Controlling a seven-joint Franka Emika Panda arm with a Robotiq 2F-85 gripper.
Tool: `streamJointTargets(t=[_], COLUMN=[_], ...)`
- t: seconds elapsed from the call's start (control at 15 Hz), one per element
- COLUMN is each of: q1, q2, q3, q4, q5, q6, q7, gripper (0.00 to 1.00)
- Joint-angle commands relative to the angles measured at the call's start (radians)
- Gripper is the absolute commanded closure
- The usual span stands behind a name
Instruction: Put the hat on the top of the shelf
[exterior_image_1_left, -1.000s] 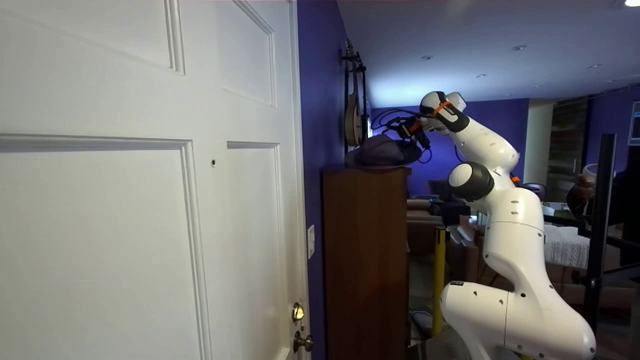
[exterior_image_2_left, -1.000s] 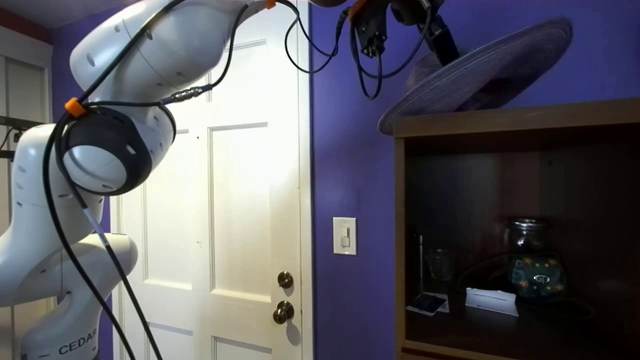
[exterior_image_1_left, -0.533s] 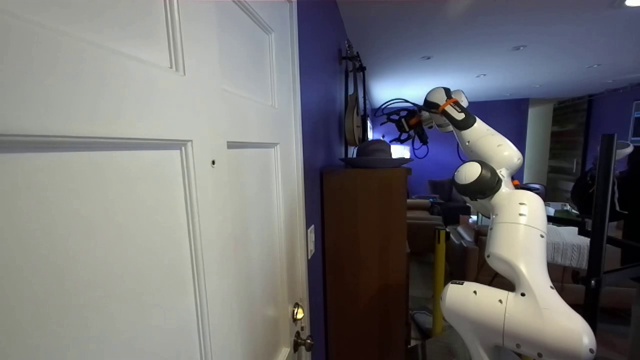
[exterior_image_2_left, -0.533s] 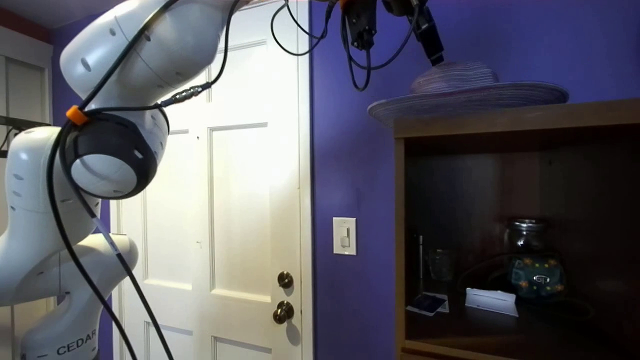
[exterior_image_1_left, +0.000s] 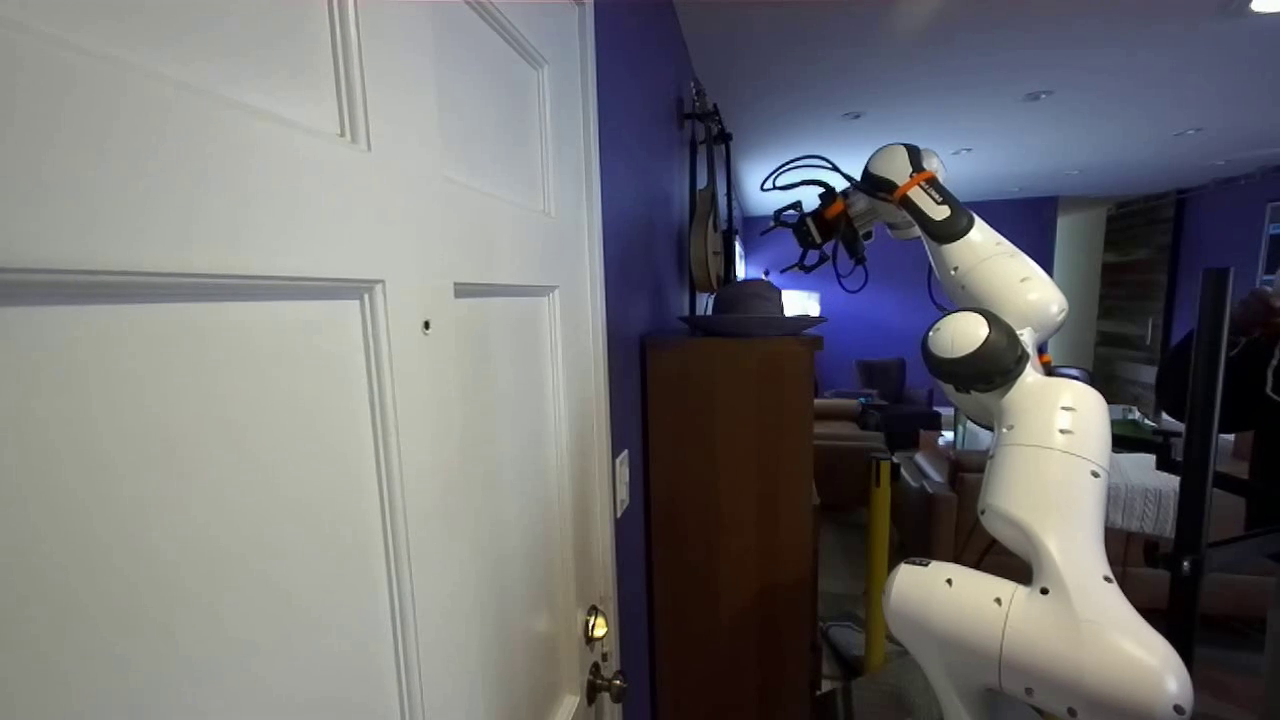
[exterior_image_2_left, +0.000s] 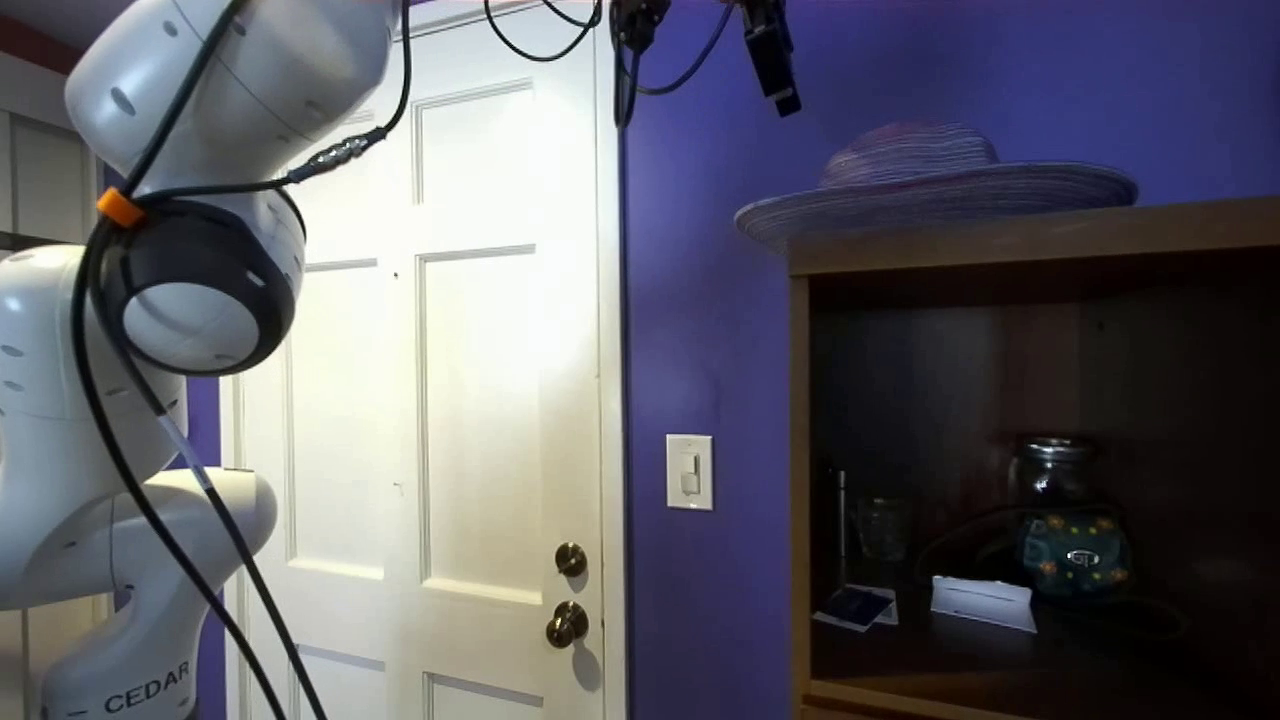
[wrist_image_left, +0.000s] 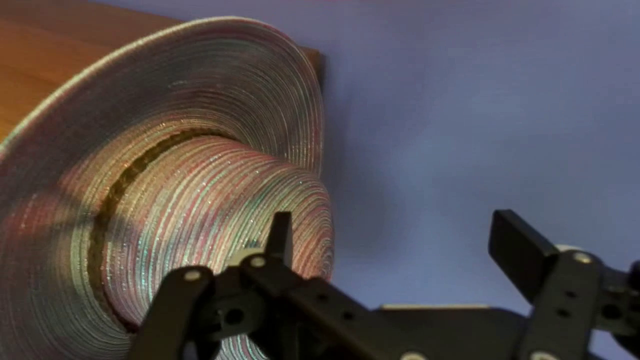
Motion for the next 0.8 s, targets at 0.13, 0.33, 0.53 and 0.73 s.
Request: streamJointTargets(t=[0.13,0.33,0.53,0.73], q1=[-0.040,-0.045,-0.074,-0.070], q2=[0.100,0.155,0.210,0.247], q3=[0.007,-0.001,0.015,0.017], q4=[-0.047,-0.086,-0.147,-0.168], q5=[-0.179,-0.270,-0.313,-0.301], q6=[0.004,0.033,-0.010,-0.115], q7=[0.076,0.063,0.055,0.033], gripper=[0.00,0.00,0.00,0.00])
